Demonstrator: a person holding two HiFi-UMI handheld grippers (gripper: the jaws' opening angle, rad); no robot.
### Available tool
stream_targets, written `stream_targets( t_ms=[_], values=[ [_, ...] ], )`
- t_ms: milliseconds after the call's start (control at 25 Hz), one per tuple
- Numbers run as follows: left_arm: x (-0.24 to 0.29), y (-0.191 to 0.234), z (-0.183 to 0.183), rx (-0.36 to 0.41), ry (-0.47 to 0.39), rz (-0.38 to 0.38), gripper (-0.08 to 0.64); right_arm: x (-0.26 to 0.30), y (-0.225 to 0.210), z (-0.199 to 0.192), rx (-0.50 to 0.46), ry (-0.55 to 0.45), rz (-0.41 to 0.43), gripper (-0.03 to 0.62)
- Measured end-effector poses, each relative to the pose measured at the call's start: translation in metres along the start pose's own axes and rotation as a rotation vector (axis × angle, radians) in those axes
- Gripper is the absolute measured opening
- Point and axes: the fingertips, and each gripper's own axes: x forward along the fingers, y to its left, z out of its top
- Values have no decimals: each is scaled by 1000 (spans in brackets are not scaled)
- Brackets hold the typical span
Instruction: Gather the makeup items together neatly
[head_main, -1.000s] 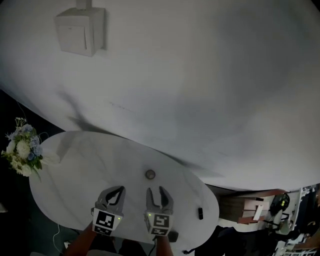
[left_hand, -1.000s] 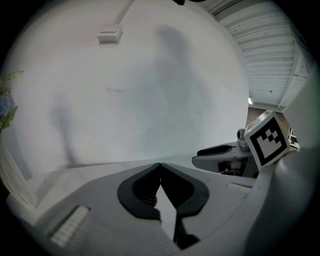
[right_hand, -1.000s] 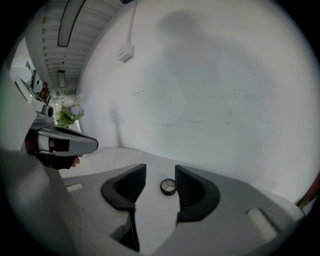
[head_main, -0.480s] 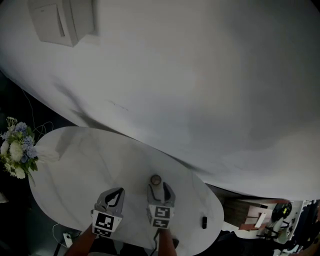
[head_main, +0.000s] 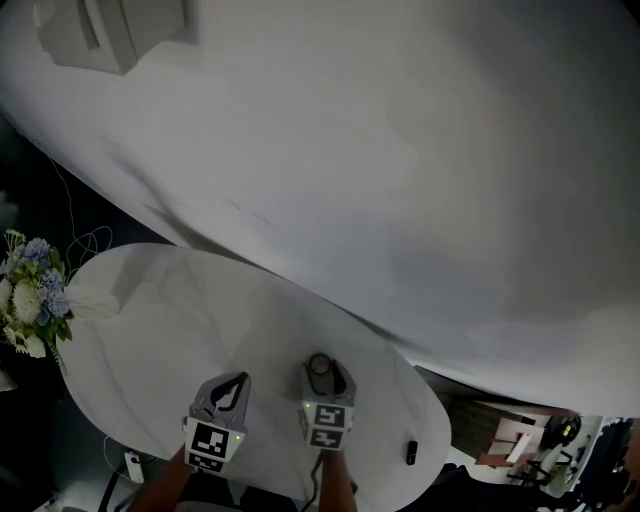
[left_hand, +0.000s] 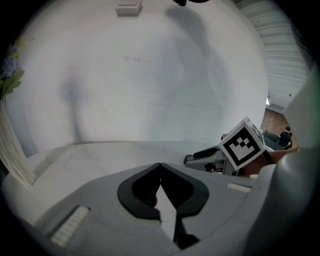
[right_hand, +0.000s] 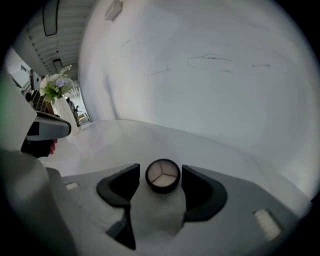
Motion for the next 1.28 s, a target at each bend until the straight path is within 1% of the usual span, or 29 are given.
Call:
stream_targets(
  t_ms=[200, 280, 560, 720, 920, 1280],
  values=[
    [3, 5, -1, -7, 3, 3, 11, 5, 1, -3, -30, 34, 1, 265],
    [4, 6, -1, -6, 6, 3, 9, 6, 0, -3, -36, 42, -3, 222],
    [3, 4, 0, -2, 5, -2, 9, 4, -1, -3, -30, 43, -5, 221],
    [-2, 4, 4, 7, -5, -4, 9, -2, 0, 3, -26, 24, -6, 221],
    [-14, 1, 13, 21, -32, -9, 9, -21, 4, 15, 1, -14, -4, 221],
    [-55, -20, 44, 78, -119, -58, 11, -81, 17, 34, -4, -83, -55, 219]
  ],
)
